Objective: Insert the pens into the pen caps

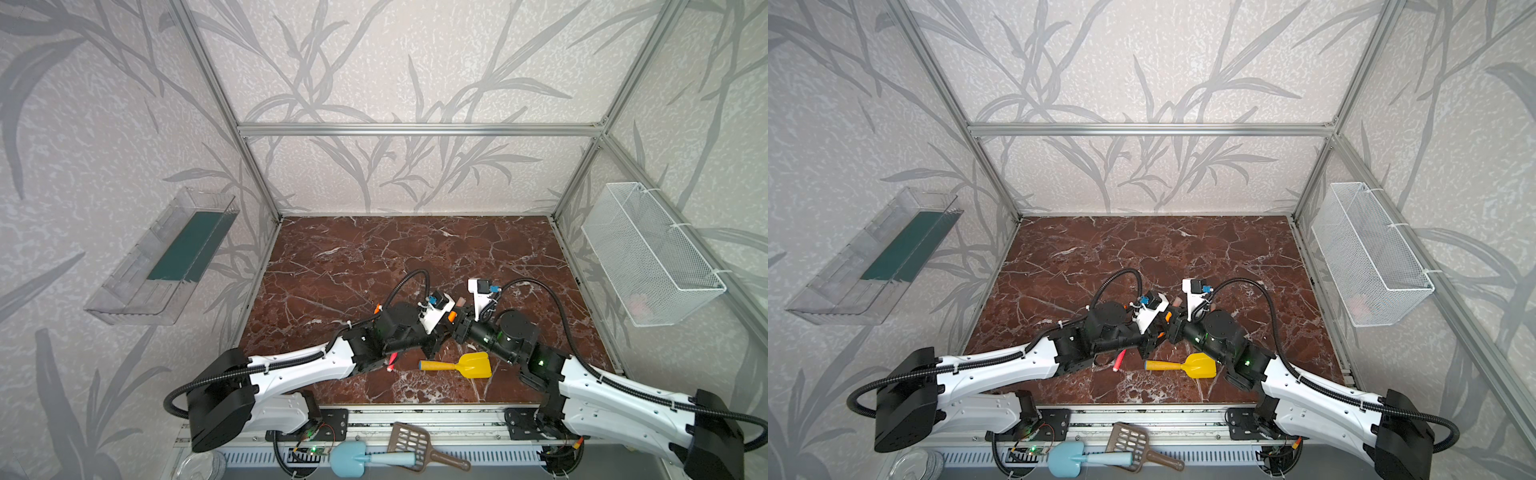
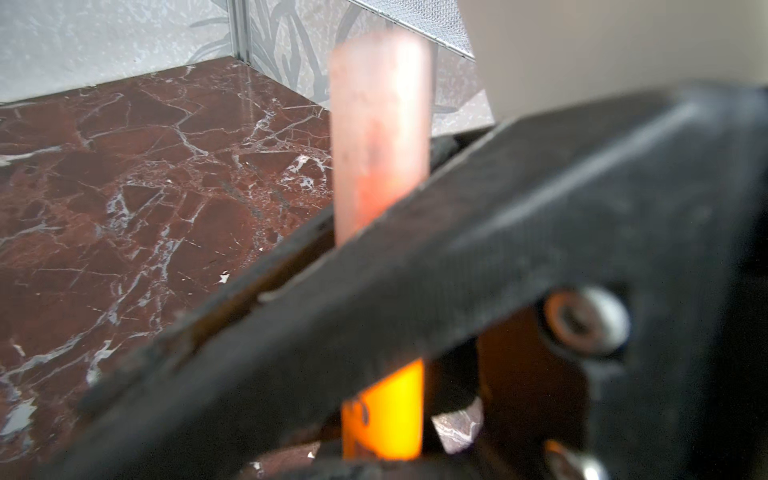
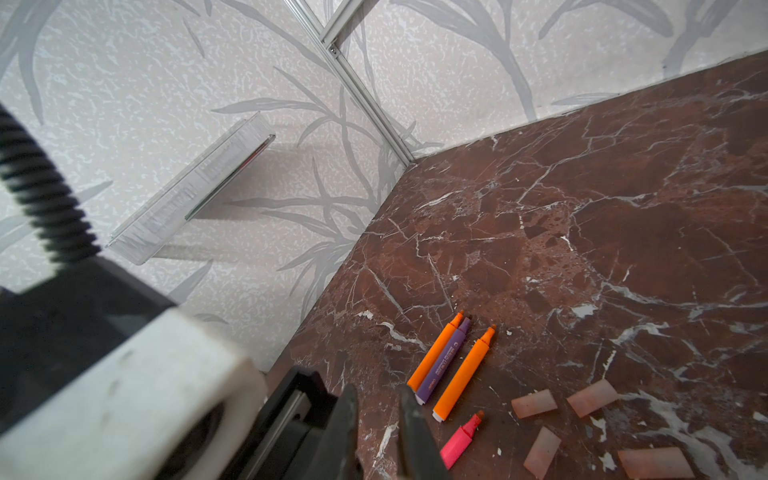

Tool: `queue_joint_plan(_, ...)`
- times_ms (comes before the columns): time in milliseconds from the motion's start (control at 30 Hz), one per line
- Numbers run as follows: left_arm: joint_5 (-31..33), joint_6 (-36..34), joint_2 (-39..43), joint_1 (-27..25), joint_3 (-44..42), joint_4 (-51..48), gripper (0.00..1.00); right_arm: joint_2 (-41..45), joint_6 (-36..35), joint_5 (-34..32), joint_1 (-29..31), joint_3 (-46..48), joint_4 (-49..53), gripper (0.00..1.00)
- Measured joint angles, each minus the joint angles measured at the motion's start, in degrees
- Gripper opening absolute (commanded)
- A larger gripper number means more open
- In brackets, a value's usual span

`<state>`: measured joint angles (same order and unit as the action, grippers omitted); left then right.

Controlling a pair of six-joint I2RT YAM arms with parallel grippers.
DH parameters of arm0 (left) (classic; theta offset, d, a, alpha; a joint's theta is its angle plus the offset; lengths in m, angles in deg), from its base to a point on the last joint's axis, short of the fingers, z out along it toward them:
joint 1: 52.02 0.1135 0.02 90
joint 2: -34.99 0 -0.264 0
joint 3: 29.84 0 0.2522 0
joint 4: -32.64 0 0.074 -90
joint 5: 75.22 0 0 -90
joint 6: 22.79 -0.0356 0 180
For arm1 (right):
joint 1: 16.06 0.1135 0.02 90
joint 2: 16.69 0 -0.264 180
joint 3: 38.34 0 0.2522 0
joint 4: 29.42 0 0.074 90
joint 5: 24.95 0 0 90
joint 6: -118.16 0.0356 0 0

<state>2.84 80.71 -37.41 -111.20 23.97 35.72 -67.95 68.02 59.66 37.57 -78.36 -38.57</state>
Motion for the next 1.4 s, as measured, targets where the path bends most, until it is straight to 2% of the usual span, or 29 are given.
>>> queue_joint_plan(100,3.5,0.7,0.1,0.0,0.0,-0.3,0.53,1.1,-0.8,-4.3,-1.8,0.1,5.4,0.05)
queue_joint_plan(267,11.6,1.6,0.9,0.6,-0.3,-3.7,0.6,1.4,-2.6,-7.1,-8.1,-0.3,15.8,0.04)
queue_joint_plan(367,16.2,2.7,1.5,1.5,-2.1,-5.1,0.63,-1.6,-4.3,-5.8,-12.8,-2.2,21.1,0.01)
queue_joint_plan(500,19.3,4.5,1.7,4.0,-3.8,-8.0,0.63,-9.9,-6.0,-0.3,-18.2,-6.7,26.4,0.0)
queue_joint_plan(733,21.5,6.5,1.7,6.4,-4.9,-9.3,0.64,-24.5,-8.4,7.0,-20.1,-12.6,29.8,0.0)
queue_joint_plan(933,21.9,7.1,1.7,6.5,-5.6,-10.8,0.64,-31.9,-9.0,9.6,-22.3,-14.6,31.2,0.0)
queue_joint_plan(1133,22.8,7.5,0.6,8.1,-5.6,-12.0,0.64,-35.3,-9.9,9.4,-23.6,-15.0,31.3,0.07)
queue_joint_plan(1400,23.7,9.7,0.7,9.4,-3.0,-20.0,0.64,-37.6,-11.3,8.5,-24.4,-17.7,34.0,0.13)
